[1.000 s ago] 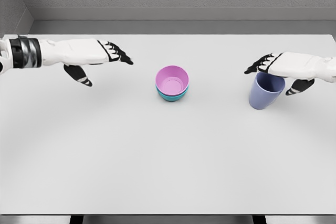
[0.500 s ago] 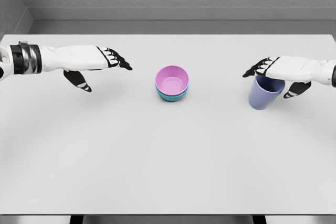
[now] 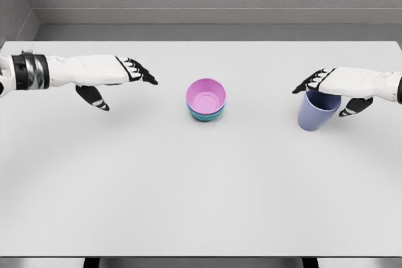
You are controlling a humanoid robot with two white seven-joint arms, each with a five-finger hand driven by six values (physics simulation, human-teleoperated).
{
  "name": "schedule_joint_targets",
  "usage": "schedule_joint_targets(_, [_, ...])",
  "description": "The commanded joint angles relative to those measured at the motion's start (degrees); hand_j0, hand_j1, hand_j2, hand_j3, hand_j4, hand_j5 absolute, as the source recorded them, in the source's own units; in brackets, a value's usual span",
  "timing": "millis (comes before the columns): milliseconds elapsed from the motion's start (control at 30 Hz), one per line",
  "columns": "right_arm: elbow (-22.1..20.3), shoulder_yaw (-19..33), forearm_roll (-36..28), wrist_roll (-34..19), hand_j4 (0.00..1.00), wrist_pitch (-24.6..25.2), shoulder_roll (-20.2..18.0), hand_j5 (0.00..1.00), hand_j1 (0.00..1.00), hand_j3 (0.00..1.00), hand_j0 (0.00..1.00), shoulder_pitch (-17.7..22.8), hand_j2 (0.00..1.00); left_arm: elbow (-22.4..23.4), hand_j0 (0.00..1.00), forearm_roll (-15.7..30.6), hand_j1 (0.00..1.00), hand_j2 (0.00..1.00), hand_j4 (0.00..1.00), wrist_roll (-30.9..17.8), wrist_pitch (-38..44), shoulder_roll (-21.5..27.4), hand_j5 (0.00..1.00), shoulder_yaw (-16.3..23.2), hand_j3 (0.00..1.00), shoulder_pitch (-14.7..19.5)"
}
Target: Stacking bowl and cup with both arms
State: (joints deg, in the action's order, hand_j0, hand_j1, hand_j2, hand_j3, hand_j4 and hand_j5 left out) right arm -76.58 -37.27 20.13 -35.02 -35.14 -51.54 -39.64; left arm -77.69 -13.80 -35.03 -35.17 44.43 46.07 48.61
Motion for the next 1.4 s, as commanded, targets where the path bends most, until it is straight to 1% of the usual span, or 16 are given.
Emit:
schedule_joint_targets(0, [0.6,-0.3,-0.2,0.0,0.92,0.1,0.6,0.92,0.92,0.92,0.92,0.0,0.92,0.0,1.0,0.4,1.0,1.0,1.0,0.0,0.2,0.1,1.0,-1.2,1.0,-0.2])
schedule_joint_targets(33, [0.9,-0.4,-0.2,0.0,0.92,0.1,0.7,0.92,0.92,0.92,0.92,-0.1,0.92,0.0,1.0,0.4,1.0,1.0,1.0,0.0,0.2,0.1,1.0,-2.1,1.0,-0.9])
schedule_joint_targets(67, [1.0,-0.4,-0.1,0.0,0.91,0.1,0.8,0.91,0.91,0.91,0.91,-0.1,0.91,0.0,1.0,0.4,1.0,1.0,1.0,0.0,0.2,0.1,1.0,-2.3,1.0,-0.9])
schedule_joint_targets(167, [1.3,-0.5,-0.1,0.0,0.88,0.1,1.0,0.88,0.88,0.88,0.88,-0.2,0.88,0.0,1.0,0.4,1.0,1.0,1.0,0.0,0.2,0.1,1.0,-2.4,1.0,-0.9])
schedule_joint_targets(400, [1.4,-0.5,-0.2,0.0,0.88,0.1,0.9,0.88,0.88,0.88,0.88,-0.3,0.88,0.0,1.0,0.4,1.0,1.0,1.0,0.0,0.2,0.2,1.0,-2.5,1.0,-0.9])
schedule_joint_targets(500, [1.4,-0.3,-0.3,0.0,0.85,0.1,0.7,0.85,0.85,0.85,0.85,-0.3,0.85,-0.1,1.0,0.4,1.0,1.0,1.0,0.0,0.2,0.8,1.0,-2.4,1.0,-0.9])
schedule_joint_targets(667, [1.4,0.0,-0.4,0.0,0.85,0.1,0.7,0.85,0.85,0.85,0.85,-0.3,0.85,-1.2,1.0,0.4,1.0,1.0,1.0,0.0,0.2,0.8,1.0,-2.4,1.0,-1.3])
schedule_joint_targets(1200, [1.4,1.8,-1.0,0.0,0.84,0.1,0.6,0.84,0.84,0.84,0.84,-0.7,0.84,-1.3,1.0,0.4,1.0,1.0,1.0,0.0,0.2,0.9,1.0,-2.5,1.0,-1.6])
schedule_joint_targets(1300, [1.4,1.9,-1.1,0.0,0.78,0.1,0.6,0.78,0.78,0.78,0.78,-0.7,0.78,-1.3,1.0,0.4,1.0,1.0,1.0,0.0,0.2,0.9,1.0,-2.5,1.0,-1.6])
schedule_joint_targets(1367, [1.4,1.9,-1.1,0.0,0.77,0.1,0.5,0.77,0.77,0.77,0.77,-0.7,0.77,-1.3,1.0,0.4,1.0,1.0,1.0,0.0,0.2,0.9,1.0,-2.5,1.0,-1.6])
